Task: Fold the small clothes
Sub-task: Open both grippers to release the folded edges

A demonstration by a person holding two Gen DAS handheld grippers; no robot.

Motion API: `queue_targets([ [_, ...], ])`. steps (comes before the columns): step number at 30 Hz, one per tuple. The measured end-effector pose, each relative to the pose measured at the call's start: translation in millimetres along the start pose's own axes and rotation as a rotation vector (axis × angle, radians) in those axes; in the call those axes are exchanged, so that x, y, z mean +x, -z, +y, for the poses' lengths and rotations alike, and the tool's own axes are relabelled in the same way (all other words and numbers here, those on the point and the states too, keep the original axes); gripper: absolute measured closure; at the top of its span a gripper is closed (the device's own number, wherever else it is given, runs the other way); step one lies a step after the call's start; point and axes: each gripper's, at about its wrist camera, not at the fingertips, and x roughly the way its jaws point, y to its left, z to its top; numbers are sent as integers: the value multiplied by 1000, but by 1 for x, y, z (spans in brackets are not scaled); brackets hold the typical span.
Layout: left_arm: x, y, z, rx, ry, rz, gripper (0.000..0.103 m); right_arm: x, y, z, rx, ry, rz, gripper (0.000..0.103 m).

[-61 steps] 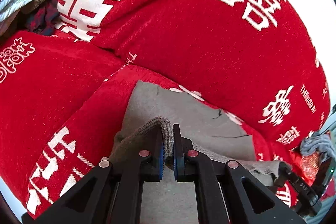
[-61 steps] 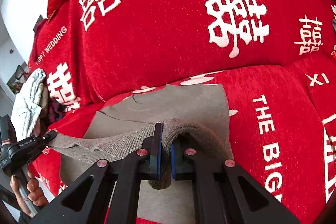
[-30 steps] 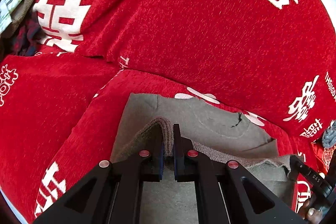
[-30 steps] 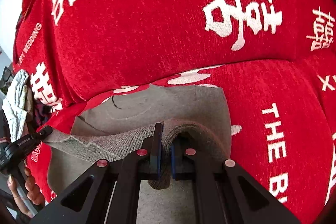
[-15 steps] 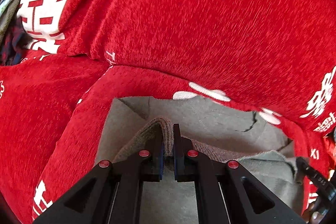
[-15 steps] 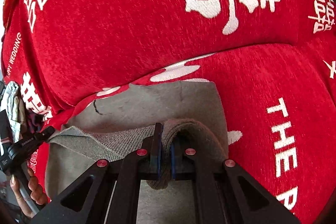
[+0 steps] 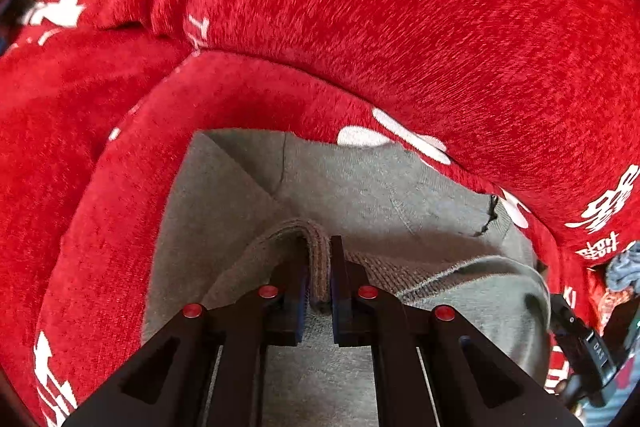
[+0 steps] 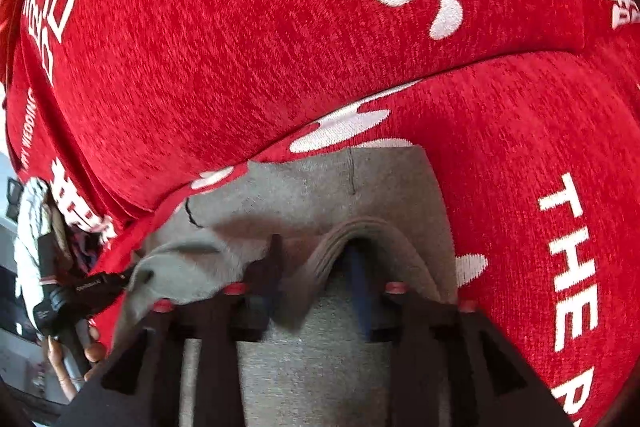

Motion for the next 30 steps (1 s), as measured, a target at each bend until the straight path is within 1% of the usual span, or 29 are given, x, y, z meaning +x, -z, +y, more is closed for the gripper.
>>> queue_targets([
  [2, 3, -4, 5, -36, 25, 41, 94, -5, 1, 0, 10, -3, -25, 42],
  [5, 3, -8, 13, -85, 72, 65, 94, -10, 1, -1, 19, -9, -35, 42],
  [7, 8, -9, 21, -128, 116, 96, 94, -10, 4, 0, 10, -1, -34, 42],
  [8, 9, -9, 23, -140, 133, 100, 94, -9, 5, 2, 1, 4, -33, 42],
  [10, 10, -9, 29, -140, 180, 67, 94, -4, 11, 5, -31, 39, -26, 42],
  [12, 7, -4, 36, -152, 221, 5, 94, 5, 18, 6, -84, 95, -25, 42],
  [13, 5, 0, 39, -157, 259, -24, 94, 9, 23, 6, -105, 109, -32, 42],
  [14, 2, 2, 42, -162, 289, -41, 94, 10, 28, 7, -132, 115, -62, 42],
  [15, 0, 3, 46, -178, 318, -51, 94, 10, 32, 9, -161, 127, -83, 42],
  [16, -1, 3, 48, -200, 338, -57, 94, 10, 33, 11, -176, 144, -84, 42],
  [17, 1, 2, 50, -221, 322, -50, 76, 10, 33, 13, -187, 157, -82, 40],
  [18, 3, 0, 51, -238, 298, -28, 67, 11, 32, 15, -193, 161, -76, 38],
  [19, 4, 0, 51, -251, 352, -18, 51, 12, 32, 15, -200, 162, -74, 38],
  [20, 0, -1, 50, -257, 380, -25, 41, 12, 32, 16, -203, 163, -72, 38],
  [21, -10, 0, 48, -256, 394, -63, 37, 11, 32, 16, -205, 164, -70, 38],
  [22, -20, 0, 46, -244, 411, -96, 27, 10, 31, 16, -202, 164, -76, 38],
  [23, -27, 1, 44, -230, 433, -117, 20, 6, 31, 16, -192, 157, -79, 37],
  [24, -32, 2, 43, -217, 446, -130, 20, -1, 31, 15, -173, 139, -93, 37],
  [25, -40, 4, 42, -188, 442, -143, 20, -5, 30, 15, -157, 123, -106, 37],
  [27, -48, 8, 39, -141, 390, -160, 20, -18, 30, 16, -157, 100, -135, 37],
  [28, -51, 11, 37, -108, 363, -165, 20, -23, 30, 20, -179, 96, -148, 37],
  [30, -46, 16, 27, -50, 318, -137, 20, -25, 30, 31, -242, 109, -146, 37],
])
